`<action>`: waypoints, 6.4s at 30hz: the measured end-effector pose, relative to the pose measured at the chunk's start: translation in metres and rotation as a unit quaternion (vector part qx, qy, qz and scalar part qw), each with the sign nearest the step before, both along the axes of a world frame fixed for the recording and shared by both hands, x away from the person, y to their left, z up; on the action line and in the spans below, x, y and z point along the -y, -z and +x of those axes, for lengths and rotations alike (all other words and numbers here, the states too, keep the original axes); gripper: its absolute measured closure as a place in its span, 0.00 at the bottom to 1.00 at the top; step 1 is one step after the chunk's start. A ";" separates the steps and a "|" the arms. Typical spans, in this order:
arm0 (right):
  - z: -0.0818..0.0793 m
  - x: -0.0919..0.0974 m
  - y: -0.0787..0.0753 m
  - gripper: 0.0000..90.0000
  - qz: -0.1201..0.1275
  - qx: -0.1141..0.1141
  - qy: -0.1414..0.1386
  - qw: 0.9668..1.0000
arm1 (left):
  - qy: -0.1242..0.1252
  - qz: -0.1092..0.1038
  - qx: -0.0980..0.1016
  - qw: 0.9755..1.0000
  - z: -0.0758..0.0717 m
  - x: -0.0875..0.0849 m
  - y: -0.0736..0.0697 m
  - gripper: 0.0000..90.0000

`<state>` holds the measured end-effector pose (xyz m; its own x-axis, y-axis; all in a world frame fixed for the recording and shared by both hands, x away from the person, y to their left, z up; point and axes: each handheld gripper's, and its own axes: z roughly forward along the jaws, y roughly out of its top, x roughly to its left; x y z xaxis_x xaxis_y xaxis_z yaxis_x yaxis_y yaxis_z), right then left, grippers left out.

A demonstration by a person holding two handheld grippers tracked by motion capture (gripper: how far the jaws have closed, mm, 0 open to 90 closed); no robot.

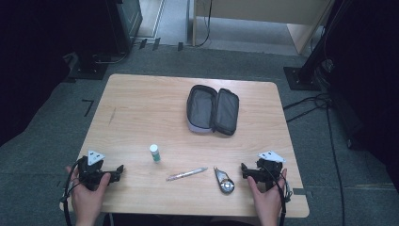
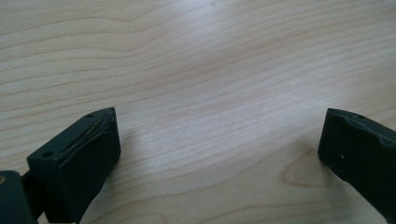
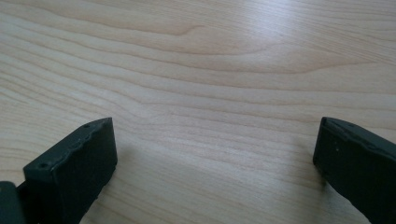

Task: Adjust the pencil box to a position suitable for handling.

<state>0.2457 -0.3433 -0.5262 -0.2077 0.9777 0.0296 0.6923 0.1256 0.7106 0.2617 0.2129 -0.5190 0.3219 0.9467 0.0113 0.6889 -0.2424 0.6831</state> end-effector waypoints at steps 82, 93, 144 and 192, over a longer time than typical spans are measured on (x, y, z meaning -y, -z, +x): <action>0.170 -0.144 -0.041 0.89 -0.230 0.061 0.022 0.971 | -0.004 -0.028 0.000 1.000 0.002 -0.006 -0.001 0.00; 0.158 -0.135 -0.058 0.90 -0.213 0.108 -0.067 0.969 | -0.003 -0.071 -0.004 0.997 0.007 -0.016 -0.010 0.00; 0.139 -0.124 -0.056 0.43 -0.059 0.137 -0.275 0.950 | 0.182 -0.096 -0.010 0.979 0.144 0.084 -0.047 0.54; 0.136 -0.121 -0.044 0.99 0.001 -0.013 -0.086 0.996 | 0.239 -0.119 -0.080 0.961 0.135 0.106 -0.035 0.94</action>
